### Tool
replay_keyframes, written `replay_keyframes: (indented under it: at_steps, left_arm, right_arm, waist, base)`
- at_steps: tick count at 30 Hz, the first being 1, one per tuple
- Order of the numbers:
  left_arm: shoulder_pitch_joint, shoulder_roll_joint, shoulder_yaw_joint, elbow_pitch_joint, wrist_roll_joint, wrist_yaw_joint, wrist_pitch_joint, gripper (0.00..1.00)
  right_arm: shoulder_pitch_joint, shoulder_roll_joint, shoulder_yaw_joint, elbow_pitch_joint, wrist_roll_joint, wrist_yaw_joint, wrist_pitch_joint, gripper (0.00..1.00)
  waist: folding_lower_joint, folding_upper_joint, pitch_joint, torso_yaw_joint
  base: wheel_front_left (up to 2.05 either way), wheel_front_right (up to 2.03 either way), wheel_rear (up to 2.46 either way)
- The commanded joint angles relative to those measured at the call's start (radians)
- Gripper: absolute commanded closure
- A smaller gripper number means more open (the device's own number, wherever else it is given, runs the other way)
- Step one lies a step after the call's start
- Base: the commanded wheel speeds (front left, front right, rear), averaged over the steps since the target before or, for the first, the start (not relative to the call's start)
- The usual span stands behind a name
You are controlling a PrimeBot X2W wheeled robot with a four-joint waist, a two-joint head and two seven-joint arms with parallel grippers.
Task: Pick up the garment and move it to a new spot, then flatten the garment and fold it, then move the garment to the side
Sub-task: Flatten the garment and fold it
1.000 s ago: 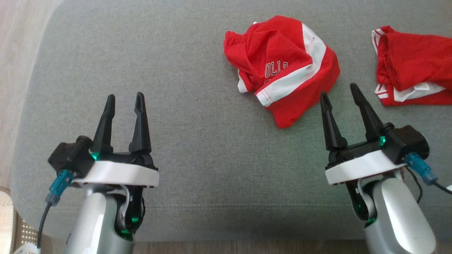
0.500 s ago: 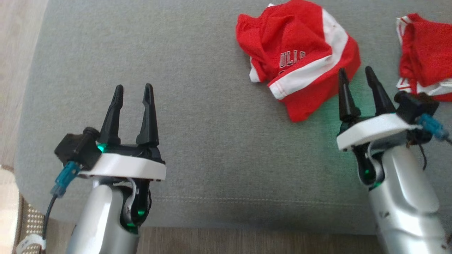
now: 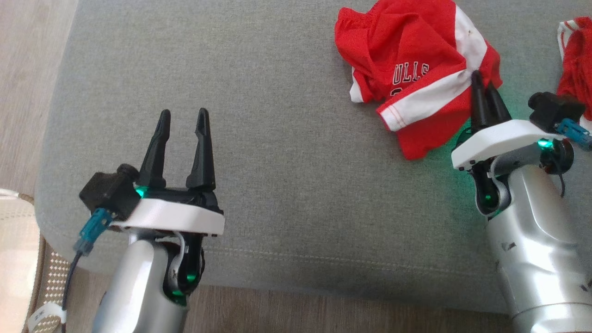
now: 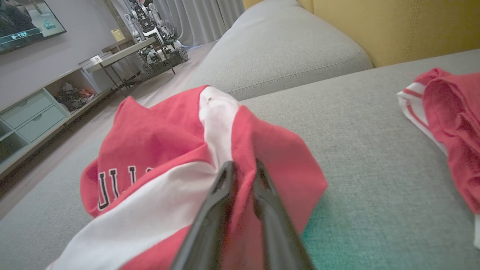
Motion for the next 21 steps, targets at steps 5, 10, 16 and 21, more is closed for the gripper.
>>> replay_keyframes:
  at_steps: [5,10,16,21]
  left_arm:
    - [-0.039,0.008,0.031,-0.026,-0.003,0.010,-0.005,0.00]
    - [-0.028,0.008,0.032,-0.018,0.001,0.008,-0.005,0.00]
    - [-0.005,0.008,0.029,-0.011,-0.006,0.009,-0.005,0.00]
    - [0.017,0.008,0.017,-0.015,-0.019,0.013,-0.005,0.00]
  right_arm:
    - [-0.047,0.013,0.018,-0.029,-0.026,0.000,-0.023,1.00]
    - [-0.088,-0.019,-0.009,-0.085,-0.049,0.000,-0.028,1.00]
    - [-0.185,-0.086,-0.044,-0.184,-0.093,0.000,-0.029,1.00]
    - [-0.269,-0.134,0.013,-0.274,-0.180,0.000,-0.011,1.00]
  waist:
    - [0.0000,0.0000,-0.014,-0.005]
    - [0.0000,0.0000,-0.050,-0.015]
    - [0.0000,0.0000,-0.107,-0.018]
    - [0.0000,0.0000,-0.138,-0.003]
  base:
    - [0.00,0.00,0.00]
    - [0.00,0.00,0.00]
    - [0.00,0.00,0.00]
    - [0.00,0.00,0.00]
